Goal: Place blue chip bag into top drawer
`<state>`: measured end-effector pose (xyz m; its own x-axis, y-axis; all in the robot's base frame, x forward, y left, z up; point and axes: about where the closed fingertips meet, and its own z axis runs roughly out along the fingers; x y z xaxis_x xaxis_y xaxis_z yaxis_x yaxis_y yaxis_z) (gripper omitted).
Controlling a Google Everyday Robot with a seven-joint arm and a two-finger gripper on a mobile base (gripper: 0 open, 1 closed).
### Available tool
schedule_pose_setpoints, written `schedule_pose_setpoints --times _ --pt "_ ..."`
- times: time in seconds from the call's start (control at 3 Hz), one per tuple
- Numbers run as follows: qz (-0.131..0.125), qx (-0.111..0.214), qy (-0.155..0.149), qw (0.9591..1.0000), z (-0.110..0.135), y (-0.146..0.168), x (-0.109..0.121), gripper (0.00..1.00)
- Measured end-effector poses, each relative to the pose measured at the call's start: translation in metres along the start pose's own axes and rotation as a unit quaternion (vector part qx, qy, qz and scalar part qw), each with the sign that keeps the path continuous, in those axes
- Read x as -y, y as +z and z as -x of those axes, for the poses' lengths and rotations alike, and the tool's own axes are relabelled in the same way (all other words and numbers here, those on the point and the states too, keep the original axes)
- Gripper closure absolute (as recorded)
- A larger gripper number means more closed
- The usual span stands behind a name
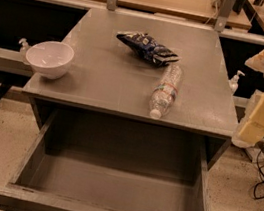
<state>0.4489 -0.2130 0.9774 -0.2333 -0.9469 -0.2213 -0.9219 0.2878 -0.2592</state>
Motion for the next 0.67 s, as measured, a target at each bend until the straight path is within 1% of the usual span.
schedule_pose_setpoints --times 0.33,0.67 --pt "-0.034 0.032 -0.026 0.9986 0.046 0.019 0.057 0.0" --pt "-0.08 0.044 -0.044 0.9948 0.095 0.029 0.109 0.0"
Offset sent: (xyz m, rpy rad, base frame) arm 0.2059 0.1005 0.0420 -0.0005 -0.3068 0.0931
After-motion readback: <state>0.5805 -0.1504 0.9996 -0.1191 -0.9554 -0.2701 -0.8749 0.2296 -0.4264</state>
